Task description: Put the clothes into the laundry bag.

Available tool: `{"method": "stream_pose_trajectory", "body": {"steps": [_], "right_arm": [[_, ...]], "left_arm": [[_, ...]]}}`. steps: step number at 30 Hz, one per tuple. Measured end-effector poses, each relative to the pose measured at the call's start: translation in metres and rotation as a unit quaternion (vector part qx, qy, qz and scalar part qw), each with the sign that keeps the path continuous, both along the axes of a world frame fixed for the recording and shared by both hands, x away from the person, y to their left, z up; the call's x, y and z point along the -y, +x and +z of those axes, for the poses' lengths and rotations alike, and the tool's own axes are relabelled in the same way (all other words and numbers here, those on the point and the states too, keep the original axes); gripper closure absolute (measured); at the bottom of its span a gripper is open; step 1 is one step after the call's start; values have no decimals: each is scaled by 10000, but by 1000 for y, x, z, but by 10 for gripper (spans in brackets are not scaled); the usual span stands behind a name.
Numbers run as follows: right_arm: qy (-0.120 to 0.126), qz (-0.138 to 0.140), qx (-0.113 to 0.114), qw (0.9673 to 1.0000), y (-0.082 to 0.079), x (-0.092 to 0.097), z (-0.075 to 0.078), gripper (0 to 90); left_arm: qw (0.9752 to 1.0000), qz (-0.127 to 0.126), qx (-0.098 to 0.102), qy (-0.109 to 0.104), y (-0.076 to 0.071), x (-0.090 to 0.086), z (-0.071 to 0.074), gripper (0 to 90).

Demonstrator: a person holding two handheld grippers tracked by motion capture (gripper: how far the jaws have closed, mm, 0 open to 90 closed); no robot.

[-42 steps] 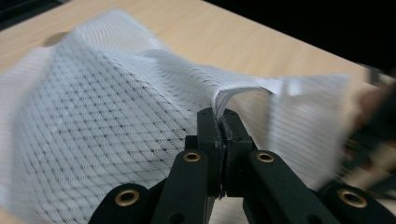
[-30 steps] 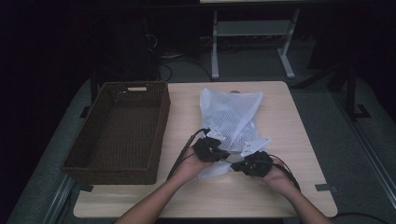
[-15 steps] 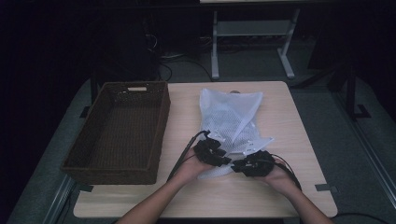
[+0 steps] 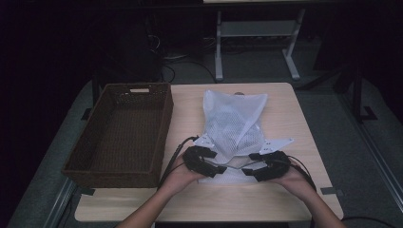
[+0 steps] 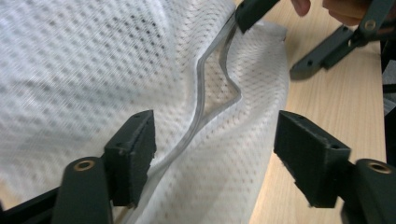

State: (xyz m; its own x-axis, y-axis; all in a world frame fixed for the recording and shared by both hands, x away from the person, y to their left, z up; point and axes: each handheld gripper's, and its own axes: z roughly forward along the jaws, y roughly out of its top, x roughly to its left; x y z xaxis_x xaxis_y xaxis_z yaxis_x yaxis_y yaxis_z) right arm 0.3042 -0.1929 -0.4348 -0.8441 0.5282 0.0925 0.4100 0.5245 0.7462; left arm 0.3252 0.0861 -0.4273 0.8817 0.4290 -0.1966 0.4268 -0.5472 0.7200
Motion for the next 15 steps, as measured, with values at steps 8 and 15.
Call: {"method": "stream_pose_trajectory", "body": {"steps": [8, 15], "right_arm": [[138, -337, 95, 9993, -5, 14, 3, 169], [186, -481, 234, 9984, -14, 27, -2, 129]], "left_arm": [[9994, 259, 164, 156, -17, -24, -5, 163], [9987, 397, 224, 209, -30, -35, -8, 136]]}}
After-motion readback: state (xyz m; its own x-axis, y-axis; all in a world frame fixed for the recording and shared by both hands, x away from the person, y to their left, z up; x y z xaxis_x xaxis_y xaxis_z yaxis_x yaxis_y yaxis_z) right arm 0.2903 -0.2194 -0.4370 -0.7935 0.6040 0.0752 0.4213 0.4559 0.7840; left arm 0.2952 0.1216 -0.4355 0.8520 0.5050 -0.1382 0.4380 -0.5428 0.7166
